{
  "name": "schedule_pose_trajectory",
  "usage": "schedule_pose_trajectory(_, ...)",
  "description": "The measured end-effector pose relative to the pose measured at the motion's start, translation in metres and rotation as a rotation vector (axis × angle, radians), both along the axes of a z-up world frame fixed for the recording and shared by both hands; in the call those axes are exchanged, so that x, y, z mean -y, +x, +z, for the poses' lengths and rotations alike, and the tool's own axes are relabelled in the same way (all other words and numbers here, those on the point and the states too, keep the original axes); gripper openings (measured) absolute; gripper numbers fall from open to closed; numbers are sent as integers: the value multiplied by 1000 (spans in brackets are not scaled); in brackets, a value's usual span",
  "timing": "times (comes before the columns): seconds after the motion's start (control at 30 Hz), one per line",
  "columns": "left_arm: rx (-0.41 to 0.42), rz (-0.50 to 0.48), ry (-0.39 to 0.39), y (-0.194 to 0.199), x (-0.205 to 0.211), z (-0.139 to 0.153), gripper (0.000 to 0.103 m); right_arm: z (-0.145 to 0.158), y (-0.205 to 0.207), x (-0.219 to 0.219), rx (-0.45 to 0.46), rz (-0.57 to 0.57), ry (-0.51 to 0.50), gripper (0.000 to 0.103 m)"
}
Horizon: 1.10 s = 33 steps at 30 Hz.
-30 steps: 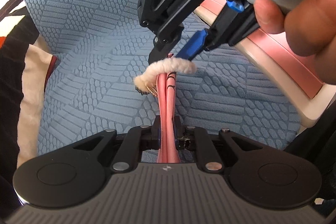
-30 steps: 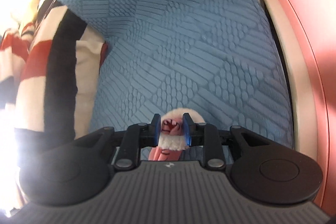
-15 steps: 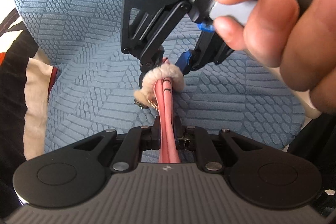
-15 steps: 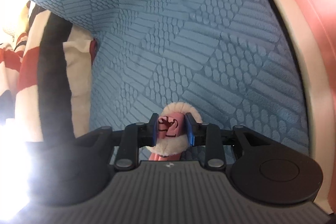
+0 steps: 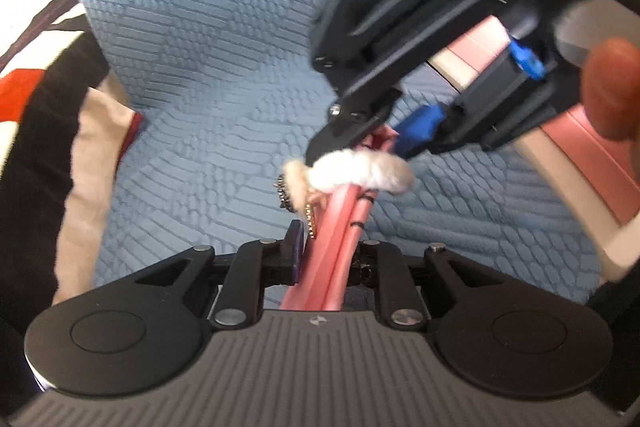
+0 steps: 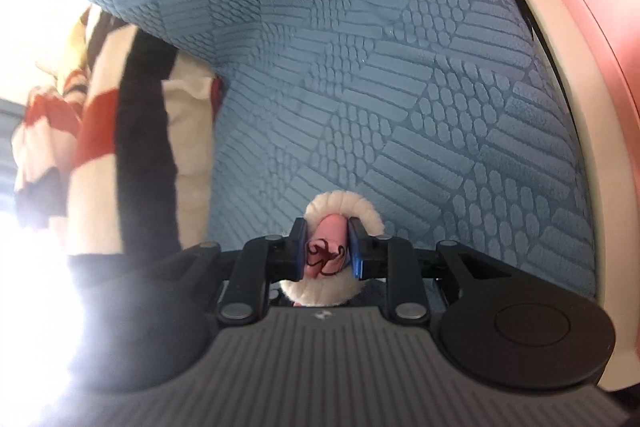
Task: Organize objects
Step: 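Slide the white ring over the pink strip held by the left gripper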
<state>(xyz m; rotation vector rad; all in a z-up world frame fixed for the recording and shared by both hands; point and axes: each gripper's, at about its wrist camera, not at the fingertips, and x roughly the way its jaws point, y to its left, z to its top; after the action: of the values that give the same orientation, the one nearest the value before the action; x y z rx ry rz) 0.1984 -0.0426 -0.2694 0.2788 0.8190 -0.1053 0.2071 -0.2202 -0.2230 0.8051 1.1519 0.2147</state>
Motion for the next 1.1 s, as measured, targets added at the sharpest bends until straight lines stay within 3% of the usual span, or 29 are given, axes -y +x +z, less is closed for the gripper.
schedule_pose_trajectory(0.2, 103, 20, 66, -11, -7, 19, 20, 11, -6, -1, 49, -9, 108, 24)
schedule_pose_trajectory(0.47, 100, -45, 238, -47, 0, 19, 14, 4, -13, -14, 3, 46, 201, 25)
schedule_pose_trajectory(0.87, 92, -97, 349, -67, 10, 7, 11, -8, -14, -29, -47, 54, 191, 27)
schedule_pose_trajectory(1.1, 98, -110, 368, -71, 13, 7, 11, -15, -8, -31, -58, 63, 177, 26)
